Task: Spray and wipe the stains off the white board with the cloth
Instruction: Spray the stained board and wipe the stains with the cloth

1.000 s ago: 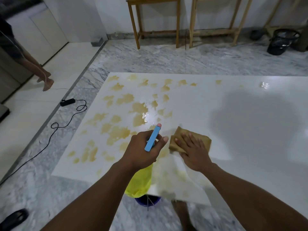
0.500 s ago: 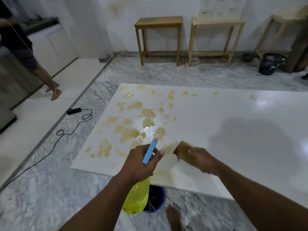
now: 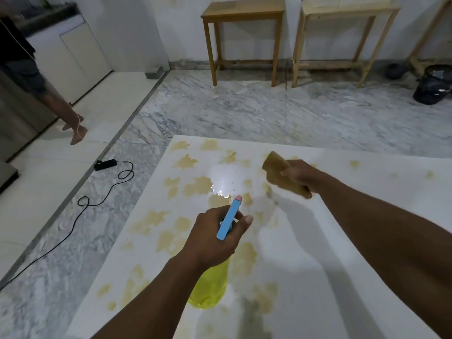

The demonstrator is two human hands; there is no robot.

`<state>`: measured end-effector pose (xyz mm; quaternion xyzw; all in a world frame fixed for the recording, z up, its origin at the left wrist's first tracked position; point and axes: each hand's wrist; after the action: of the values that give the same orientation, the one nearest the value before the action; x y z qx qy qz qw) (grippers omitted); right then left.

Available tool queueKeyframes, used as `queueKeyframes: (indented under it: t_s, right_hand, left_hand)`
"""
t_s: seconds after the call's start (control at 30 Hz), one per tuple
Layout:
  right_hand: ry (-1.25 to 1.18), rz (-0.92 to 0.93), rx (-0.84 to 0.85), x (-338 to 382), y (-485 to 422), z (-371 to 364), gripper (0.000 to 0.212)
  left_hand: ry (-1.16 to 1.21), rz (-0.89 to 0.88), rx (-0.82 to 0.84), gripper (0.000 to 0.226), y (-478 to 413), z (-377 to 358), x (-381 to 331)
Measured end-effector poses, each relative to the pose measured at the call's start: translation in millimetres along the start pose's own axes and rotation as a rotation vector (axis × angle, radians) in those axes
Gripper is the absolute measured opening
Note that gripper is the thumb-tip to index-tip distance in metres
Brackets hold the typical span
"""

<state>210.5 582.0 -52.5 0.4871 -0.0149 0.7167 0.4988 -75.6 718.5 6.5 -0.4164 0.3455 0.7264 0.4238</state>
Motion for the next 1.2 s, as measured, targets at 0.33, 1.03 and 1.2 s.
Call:
queueKeyframes:
  t_s: [0.33,1.03,1.2]
  right_hand:
    - [0.820,0.264,-0.014,-45,-112,-90,0.066]
    - [0.831,0.319,-0.135,-130,129,-216,0.074]
    - [0.741,0.353,-0.149,-158,227,-267,0.068]
  left_hand:
    - [-0.017,0.048,-0.013,0.034,-65,10,25]
    - [-0.033,-0.032,0.029,0.032,107,20,41]
    - [0.007,0.001,0.021,0.030,202,28,60]
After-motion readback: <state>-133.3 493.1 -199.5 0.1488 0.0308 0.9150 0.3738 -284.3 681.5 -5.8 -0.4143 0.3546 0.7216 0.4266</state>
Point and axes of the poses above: each hand's wrist, its own y-axis away from the middle knuckle, its own z-axis out of the back of the hand, x = y × z, and after that the axes turned 8 degrees about y, right-handed
